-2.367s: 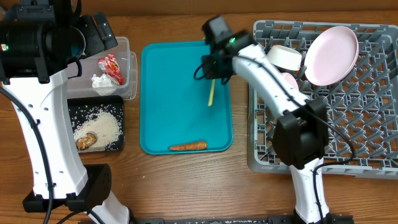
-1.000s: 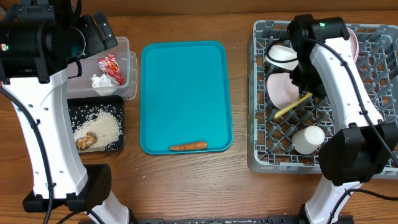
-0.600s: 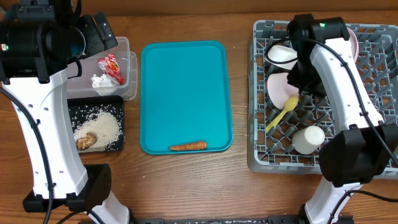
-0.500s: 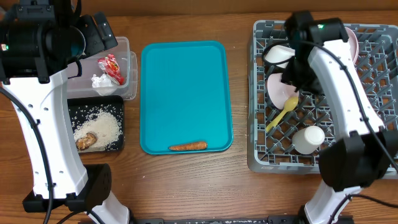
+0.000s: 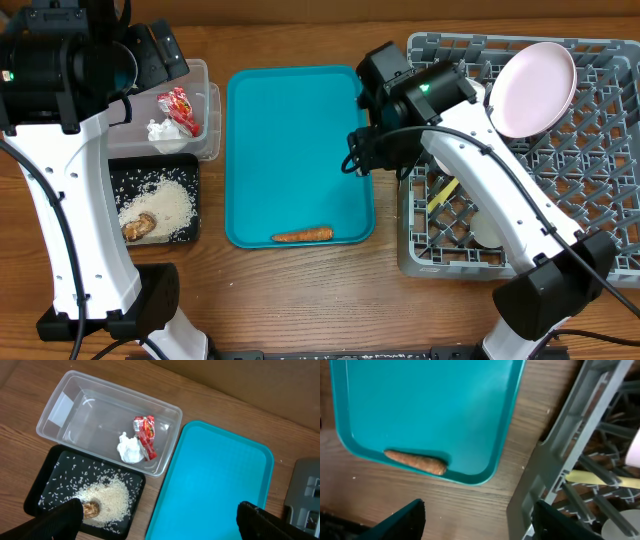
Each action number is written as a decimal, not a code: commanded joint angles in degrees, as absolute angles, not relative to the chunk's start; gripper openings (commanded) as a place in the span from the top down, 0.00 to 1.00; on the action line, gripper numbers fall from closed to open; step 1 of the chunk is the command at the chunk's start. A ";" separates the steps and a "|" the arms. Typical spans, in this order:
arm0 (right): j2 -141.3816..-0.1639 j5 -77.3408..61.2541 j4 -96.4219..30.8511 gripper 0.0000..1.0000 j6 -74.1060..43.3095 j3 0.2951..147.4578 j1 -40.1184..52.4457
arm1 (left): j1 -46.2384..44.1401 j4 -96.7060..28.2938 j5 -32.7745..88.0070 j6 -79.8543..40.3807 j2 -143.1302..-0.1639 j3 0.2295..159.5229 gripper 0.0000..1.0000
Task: Sort waste into correct bins and load items into the dishwasher
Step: 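Reach the left gripper to the carrot on the teal tray, then grasp the carrot with the left gripper and lift it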
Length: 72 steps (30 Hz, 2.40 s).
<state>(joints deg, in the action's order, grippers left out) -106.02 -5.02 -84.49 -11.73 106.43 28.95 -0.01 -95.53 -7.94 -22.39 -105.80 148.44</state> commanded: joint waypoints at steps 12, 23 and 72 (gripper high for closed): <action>-103.09 -8.29 -86.98 0.26 -10.39 110.87 9.65 | -1.39 -94.50 5.48 -25.36 -107.18 148.97 0.17; -100.73 -9.06 -86.21 0.19 -10.02 111.07 7.86 | -16.56 -96.79 2.92 -33.43 -119.15 147.46 0.16; -100.73 -9.08 -90.98 0.00 -9.13 111.02 4.75 | -33.47 -96.82 1.72 5.48 -124.73 113.10 0.31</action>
